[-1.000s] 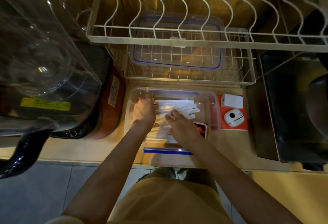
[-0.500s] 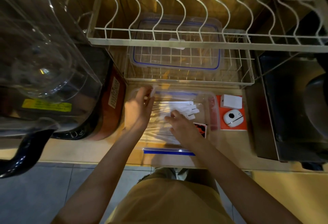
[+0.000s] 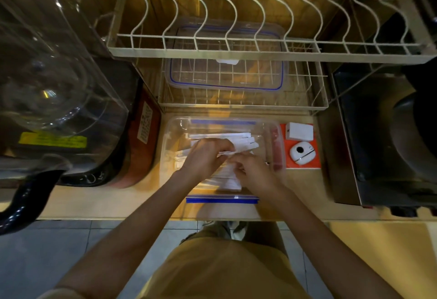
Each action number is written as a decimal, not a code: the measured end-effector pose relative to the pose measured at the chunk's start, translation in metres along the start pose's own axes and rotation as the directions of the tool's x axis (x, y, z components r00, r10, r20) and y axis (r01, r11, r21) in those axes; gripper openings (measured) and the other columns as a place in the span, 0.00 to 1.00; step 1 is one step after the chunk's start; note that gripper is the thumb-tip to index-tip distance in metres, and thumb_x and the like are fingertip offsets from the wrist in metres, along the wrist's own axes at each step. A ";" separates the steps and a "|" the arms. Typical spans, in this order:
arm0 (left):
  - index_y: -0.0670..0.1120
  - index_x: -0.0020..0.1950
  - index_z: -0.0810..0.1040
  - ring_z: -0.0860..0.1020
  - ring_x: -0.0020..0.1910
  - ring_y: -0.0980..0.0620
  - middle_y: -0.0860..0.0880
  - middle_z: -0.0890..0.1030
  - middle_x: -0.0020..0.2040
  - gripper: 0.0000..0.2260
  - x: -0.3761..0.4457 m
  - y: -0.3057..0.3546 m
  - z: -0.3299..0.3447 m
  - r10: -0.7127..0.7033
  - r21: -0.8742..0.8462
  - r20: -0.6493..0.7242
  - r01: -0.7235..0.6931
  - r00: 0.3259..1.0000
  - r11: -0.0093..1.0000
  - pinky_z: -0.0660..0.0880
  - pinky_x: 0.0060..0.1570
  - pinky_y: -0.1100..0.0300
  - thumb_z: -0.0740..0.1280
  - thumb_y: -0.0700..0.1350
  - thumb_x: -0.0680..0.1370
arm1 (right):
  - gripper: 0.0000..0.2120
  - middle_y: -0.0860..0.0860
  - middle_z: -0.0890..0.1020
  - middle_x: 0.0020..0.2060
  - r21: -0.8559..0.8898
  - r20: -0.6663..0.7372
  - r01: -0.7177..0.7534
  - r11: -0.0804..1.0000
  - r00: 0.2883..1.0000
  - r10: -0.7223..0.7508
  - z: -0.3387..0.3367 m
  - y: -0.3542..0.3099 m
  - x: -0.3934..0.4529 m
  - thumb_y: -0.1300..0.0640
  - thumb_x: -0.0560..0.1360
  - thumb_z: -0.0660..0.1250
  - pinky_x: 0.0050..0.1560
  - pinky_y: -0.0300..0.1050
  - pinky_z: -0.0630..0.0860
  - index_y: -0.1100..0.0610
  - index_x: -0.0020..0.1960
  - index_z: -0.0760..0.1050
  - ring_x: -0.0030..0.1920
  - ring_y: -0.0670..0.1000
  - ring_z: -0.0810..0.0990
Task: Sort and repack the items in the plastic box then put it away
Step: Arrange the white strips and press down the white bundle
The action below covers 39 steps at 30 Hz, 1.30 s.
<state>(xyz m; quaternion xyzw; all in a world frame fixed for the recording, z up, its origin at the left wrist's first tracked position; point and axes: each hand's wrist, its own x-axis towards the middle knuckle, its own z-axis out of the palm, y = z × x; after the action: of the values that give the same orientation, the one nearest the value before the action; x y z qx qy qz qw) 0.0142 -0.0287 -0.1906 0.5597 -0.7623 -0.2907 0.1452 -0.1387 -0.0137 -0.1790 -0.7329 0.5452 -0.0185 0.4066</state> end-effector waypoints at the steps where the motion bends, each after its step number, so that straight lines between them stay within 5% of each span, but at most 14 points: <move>1: 0.46 0.52 0.80 0.80 0.51 0.48 0.47 0.84 0.51 0.09 0.001 0.000 0.004 -0.009 0.012 0.037 0.008 0.999 1.000 0.74 0.52 0.57 0.67 0.40 0.73 | 0.15 0.55 0.77 0.60 0.018 -0.019 -0.015 1.000 1.000 0.016 -0.004 0.001 -0.005 0.64 0.77 0.60 0.58 0.43 0.73 0.57 0.63 0.74 0.55 0.52 0.77; 7: 0.46 0.56 0.78 0.76 0.58 0.49 0.46 0.79 0.58 0.13 -0.001 -0.004 0.020 -0.068 0.057 0.076 0.064 0.995 0.996 0.71 0.58 0.58 0.70 0.44 0.72 | 0.12 0.54 0.79 0.56 0.083 -0.094 -0.058 0.995 0.993 0.066 -0.019 0.002 -0.021 0.64 0.77 0.60 0.39 0.24 0.72 0.58 0.60 0.75 0.45 0.45 0.77; 9: 0.48 0.64 0.72 0.69 0.66 0.48 0.47 0.73 0.66 0.25 0.000 -0.005 0.018 -0.061 0.103 0.100 0.051 0.993 0.993 0.65 0.66 0.56 0.72 0.51 0.69 | 0.12 0.53 0.78 0.56 0.085 -0.106 -0.092 0.992 0.989 0.101 -0.022 0.002 -0.025 0.65 0.78 0.59 0.37 0.23 0.71 0.58 0.60 0.74 0.46 0.44 0.76; 13: 0.51 0.75 0.47 0.43 0.76 0.45 0.47 0.45 0.78 0.51 0.004 -0.007 0.008 -0.113 0.306 0.355 0.000 0.928 0.952 0.45 0.74 0.50 0.75 0.60 0.62 | 0.13 0.54 0.78 0.57 0.044 -0.054 -0.166 0.985 0.984 0.169 -0.019 0.002 -0.029 0.63 0.79 0.57 0.48 0.32 0.71 0.57 0.61 0.72 0.53 0.49 0.78; 19: 0.49 0.74 0.36 0.35 0.75 0.41 0.42 0.36 0.76 0.58 0.008 -0.019 0.017 -0.178 0.502 0.483 -0.105 0.857 0.858 0.38 0.73 0.45 0.76 0.59 0.61 | 0.13 0.57 0.76 0.60 -0.058 0.075 -0.247 0.967 0.965 0.251 -0.007 0.002 -0.024 0.63 0.79 0.57 0.56 0.41 0.71 0.60 0.61 0.72 0.58 0.53 0.76; 27: 0.48 0.74 0.50 0.52 0.75 0.42 0.42 0.53 0.75 0.46 0.009 -0.018 0.013 -0.115 0.539 0.372 -0.113 0.921 0.834 0.48 0.74 0.46 0.74 0.56 0.65 | 0.14 0.58 0.73 0.62 -0.032 0.083 -0.299 0.954 0.950 0.301 -0.008 0.002 -0.022 0.67 0.78 0.56 0.61 0.45 0.70 0.62 0.62 0.72 0.60 0.56 0.74; 35: 0.46 0.70 0.60 0.65 0.69 0.44 0.43 0.67 0.69 0.31 0.014 -0.021 0.017 -0.121 0.385 0.165 0.049 0.979 0.922 0.68 0.63 0.48 0.70 0.41 0.70 | 0.15 0.59 0.71 0.63 -0.043 0.070 -0.320 0.946 0.944 0.322 -0.006 0.001 -0.021 0.67 0.78 0.56 0.62 0.45 0.69 0.63 0.63 0.72 0.61 0.56 0.73; 39: 0.43 0.66 0.64 0.71 0.63 0.43 0.40 0.73 0.64 0.21 0.020 -0.017 0.024 -0.162 0.480 0.119 0.086 0.980 0.873 0.73 0.57 0.51 0.65 0.39 0.74 | 0.14 0.59 0.72 0.63 -0.031 0.058 -0.325 0.945 0.943 0.327 -0.006 -0.001 -0.023 0.66 0.78 0.56 0.62 0.44 0.69 0.63 0.61 0.72 0.61 0.55 0.73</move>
<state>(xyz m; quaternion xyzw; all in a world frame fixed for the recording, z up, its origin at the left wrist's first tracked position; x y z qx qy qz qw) 0.0074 -0.0444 -0.2214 0.6017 -0.7814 -0.1479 -0.0743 -0.1501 0.0011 -0.1649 -0.6370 0.6460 0.0776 0.4134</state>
